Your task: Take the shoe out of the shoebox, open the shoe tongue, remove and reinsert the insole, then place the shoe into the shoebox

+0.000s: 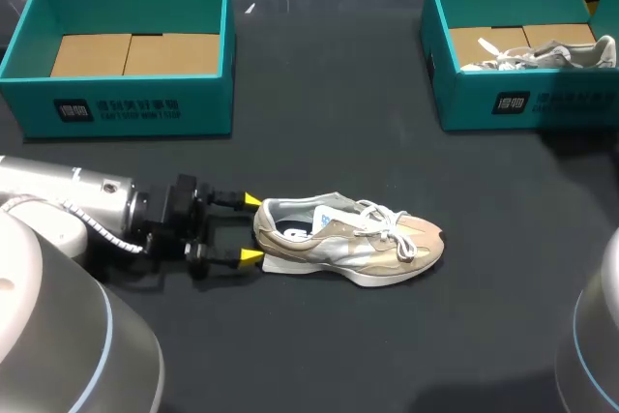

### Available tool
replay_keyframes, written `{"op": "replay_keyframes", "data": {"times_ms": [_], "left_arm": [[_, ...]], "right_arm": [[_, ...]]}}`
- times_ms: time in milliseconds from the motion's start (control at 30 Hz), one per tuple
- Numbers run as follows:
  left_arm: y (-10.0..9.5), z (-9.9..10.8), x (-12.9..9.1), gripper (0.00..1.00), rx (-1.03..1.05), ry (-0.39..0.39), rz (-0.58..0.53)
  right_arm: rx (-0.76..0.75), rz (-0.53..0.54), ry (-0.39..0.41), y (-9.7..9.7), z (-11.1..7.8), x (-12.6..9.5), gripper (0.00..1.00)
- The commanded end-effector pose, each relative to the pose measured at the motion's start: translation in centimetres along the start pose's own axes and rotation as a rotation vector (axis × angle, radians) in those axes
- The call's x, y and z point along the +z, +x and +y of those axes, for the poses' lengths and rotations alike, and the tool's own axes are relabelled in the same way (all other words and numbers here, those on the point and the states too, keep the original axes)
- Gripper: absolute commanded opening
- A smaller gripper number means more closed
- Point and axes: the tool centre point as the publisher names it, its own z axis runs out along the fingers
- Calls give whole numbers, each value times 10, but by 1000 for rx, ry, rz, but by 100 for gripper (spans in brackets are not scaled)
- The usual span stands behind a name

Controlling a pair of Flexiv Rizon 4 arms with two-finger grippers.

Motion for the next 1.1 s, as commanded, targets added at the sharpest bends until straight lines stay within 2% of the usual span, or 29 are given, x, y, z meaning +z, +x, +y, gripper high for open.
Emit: {"op": "replay_keyframes", "data": {"times_ms": [33, 1100], "left_arm": [[0, 1, 7, 100, 2, 2, -2], [2, -3, 41, 100, 24, 22, 30]], "right_arm": [[0, -1, -1, 0, -1, 0, 100], [0, -1, -1, 0, -1, 0, 100]]}}
